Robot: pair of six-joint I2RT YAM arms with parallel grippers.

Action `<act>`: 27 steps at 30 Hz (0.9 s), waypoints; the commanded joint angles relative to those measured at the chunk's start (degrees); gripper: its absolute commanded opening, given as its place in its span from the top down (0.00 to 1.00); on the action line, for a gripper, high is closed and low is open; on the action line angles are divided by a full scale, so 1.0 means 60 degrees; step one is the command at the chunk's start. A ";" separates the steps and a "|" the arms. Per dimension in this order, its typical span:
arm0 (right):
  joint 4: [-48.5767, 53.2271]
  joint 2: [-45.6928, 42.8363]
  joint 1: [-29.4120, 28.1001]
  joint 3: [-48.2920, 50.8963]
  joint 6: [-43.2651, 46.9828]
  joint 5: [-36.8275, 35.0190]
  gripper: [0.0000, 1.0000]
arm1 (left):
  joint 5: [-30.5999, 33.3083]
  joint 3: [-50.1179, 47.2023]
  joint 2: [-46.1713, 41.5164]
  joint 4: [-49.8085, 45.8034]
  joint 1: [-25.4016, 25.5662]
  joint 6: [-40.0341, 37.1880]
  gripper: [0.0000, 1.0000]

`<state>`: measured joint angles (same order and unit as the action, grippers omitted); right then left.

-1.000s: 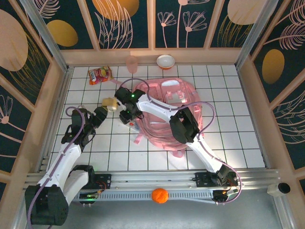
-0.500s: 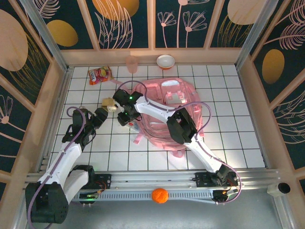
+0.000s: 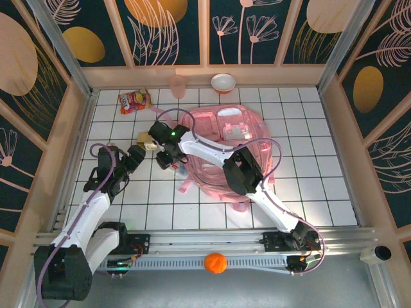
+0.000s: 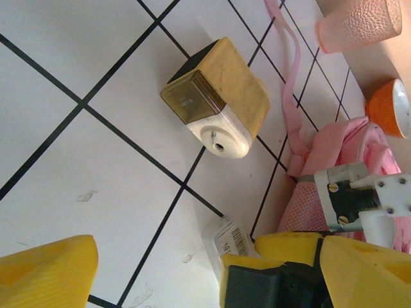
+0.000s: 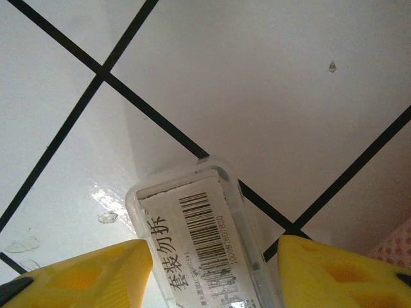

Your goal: Pack books, pencil case, and school supplies into a backpack

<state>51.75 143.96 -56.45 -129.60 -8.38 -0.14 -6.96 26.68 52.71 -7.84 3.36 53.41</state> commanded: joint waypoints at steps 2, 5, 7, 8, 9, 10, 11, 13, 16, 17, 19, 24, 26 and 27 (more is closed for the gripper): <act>0.1101 0.0882 -0.0106 0.0014 -0.0360 -0.0949 0.44 | 0.0012 0.0303 -0.0138 -0.0217 -0.0046 -0.0134 0.12; 0.1424 0.0752 -0.0241 -0.0275 -0.0388 -0.0979 0.44 | 0.0016 0.0347 -0.0182 -0.0247 -0.0046 -0.0141 0.12; 0.1555 0.0552 -0.0372 -0.0414 -0.0483 -0.0818 0.44 | 0.0017 0.0369 -0.0204 -0.0261 -0.0046 -0.0141 0.12; 0.1565 0.0395 -0.0448 -0.0395 -0.0572 -0.0684 0.44 | 0.0013 0.0373 -0.0223 -0.0276 -0.0048 -0.0142 0.12; 0.1557 0.0232 -0.0526 -0.0374 -0.0632 -0.0572 0.44 | 0.0017 0.0388 -0.0230 -0.0290 -0.0047 -0.0140 0.12; 0.1531 0.0059 -0.0610 -0.0345 -0.0757 -0.0372 0.44 | 0.0012 0.0392 -0.0245 -0.0291 -0.0046 -0.0140 0.12; 0.1503 -0.0099 -0.0658 -0.0329 -0.0894 -0.0199 0.44 | 0.0028 0.0406 -0.0266 -0.0291 -0.0046 -0.0138 0.12; 0.1456 -0.0384 -0.0678 -0.0329 -0.1171 0.0099 0.43 | 0.0050 0.0430 -0.0289 -0.0298 -0.0046 -0.0141 0.12; 0.1495 -0.0879 -0.0677 -0.0330 -0.1416 -0.0087 0.42 | 0.0097 0.0488 -0.0303 -0.0320 -0.0056 -0.0163 0.12; 0.1524 -0.1018 -0.0656 -0.0295 -0.1421 -0.0353 0.41 | 0.0104 0.0523 -0.0303 -0.0320 -0.0045 -0.0178 0.12; 0.1521 -0.1316 -0.0628 -0.0112 -0.1178 -0.0650 0.34 | 0.0108 0.0562 -0.0278 -0.0320 -0.0050 -0.0200 0.12; 0.1090 -0.1735 -0.0612 0.0725 -0.0160 -0.0999 0.29 | 0.0120 0.0609 -0.0230 -0.0305 -0.0046 -0.0249 0.12; 0.0988 -0.1728 -0.0629 0.0950 0.0443 -0.1000 0.28 | 0.0160 0.0599 -0.0270 -0.0320 -0.0046 -0.0221 0.12; 0.0855 -0.1728 -0.0652 0.1154 0.0804 -0.0943 0.28 | 0.0199 0.0593 -0.0288 -0.0312 -0.0046 -0.0201 0.11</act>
<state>57.84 134.96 -60.31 -125.34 -9.45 -4.23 -6.72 28.84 51.66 -8.62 3.36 52.77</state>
